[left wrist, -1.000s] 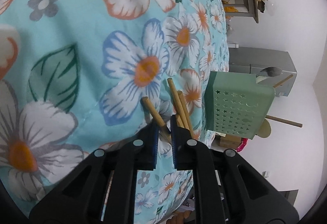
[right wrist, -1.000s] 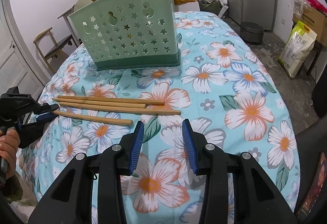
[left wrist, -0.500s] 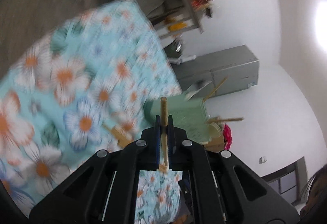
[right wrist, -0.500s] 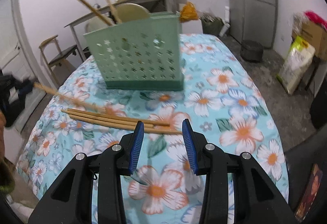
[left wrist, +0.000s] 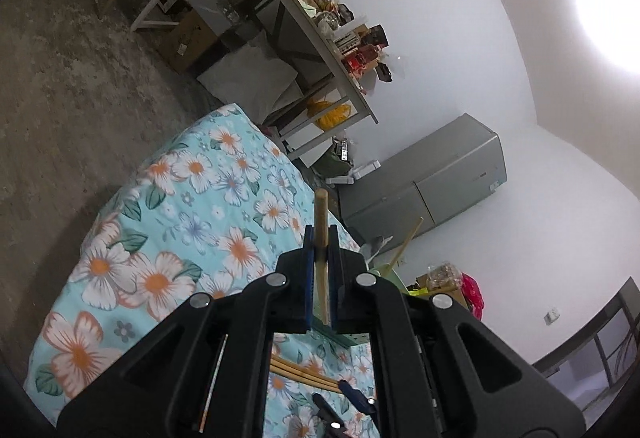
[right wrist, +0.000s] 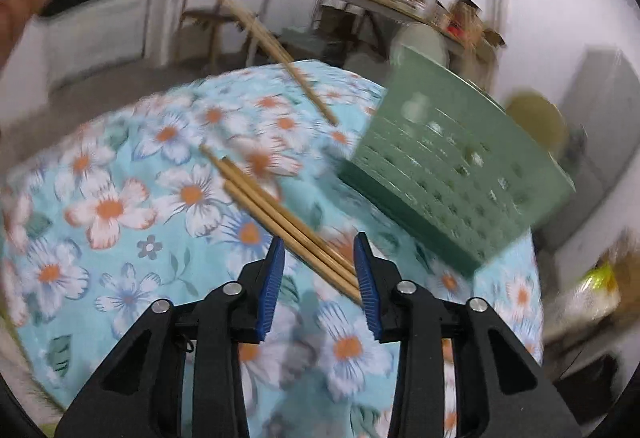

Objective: Organize utensils
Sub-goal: 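Close the right tool on a chopstick while the left tool holds its chopstick up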

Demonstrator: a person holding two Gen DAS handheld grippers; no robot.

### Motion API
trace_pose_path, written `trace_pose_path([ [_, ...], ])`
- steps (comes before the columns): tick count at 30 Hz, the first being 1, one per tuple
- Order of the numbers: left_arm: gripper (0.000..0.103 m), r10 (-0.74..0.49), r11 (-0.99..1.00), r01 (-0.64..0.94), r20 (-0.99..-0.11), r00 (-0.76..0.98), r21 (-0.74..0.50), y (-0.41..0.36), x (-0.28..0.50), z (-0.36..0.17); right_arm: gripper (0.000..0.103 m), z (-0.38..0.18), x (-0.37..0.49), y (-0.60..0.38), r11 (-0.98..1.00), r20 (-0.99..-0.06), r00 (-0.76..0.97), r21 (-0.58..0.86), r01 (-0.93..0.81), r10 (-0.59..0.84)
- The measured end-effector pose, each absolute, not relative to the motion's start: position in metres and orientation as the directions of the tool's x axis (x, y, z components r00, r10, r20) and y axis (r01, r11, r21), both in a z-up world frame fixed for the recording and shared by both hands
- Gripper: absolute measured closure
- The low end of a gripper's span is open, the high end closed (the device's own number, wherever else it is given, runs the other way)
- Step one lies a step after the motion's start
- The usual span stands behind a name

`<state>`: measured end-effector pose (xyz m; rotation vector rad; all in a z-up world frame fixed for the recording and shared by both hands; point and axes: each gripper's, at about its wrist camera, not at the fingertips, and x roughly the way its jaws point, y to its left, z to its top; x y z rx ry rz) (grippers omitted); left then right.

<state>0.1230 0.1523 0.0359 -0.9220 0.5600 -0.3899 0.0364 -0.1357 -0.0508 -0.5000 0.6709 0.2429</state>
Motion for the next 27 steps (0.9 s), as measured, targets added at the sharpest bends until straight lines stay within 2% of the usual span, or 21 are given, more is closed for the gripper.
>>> trace_pose_path([
  [10, 0.099, -0.528, 0.565, 0.052, -0.313, 0.789, -0.824, 0.158, 0.129, 0.025, 0.079, -0.077, 0.055, -0.099, 0.718, -0.688, 0.726, -0.493, -0.491, 0.024],
  [15, 0.099, -0.521, 0.568, 0.037, -0.324, 0.790, -0.822, 0.160, 0.130, 0.022, 0.085, -0.088, 0.053, -0.086, 0.668, -0.661, 0.750, -0.559, -0.491, -0.003],
  [27, 0.099, -0.511, 0.574, 0.036, -0.324, 0.796, -0.818, 0.162, 0.129, 0.025, 0.092, -0.078, 0.042, -0.078, 0.680, -0.622, 0.783, -0.573, -0.458, 0.003],
])
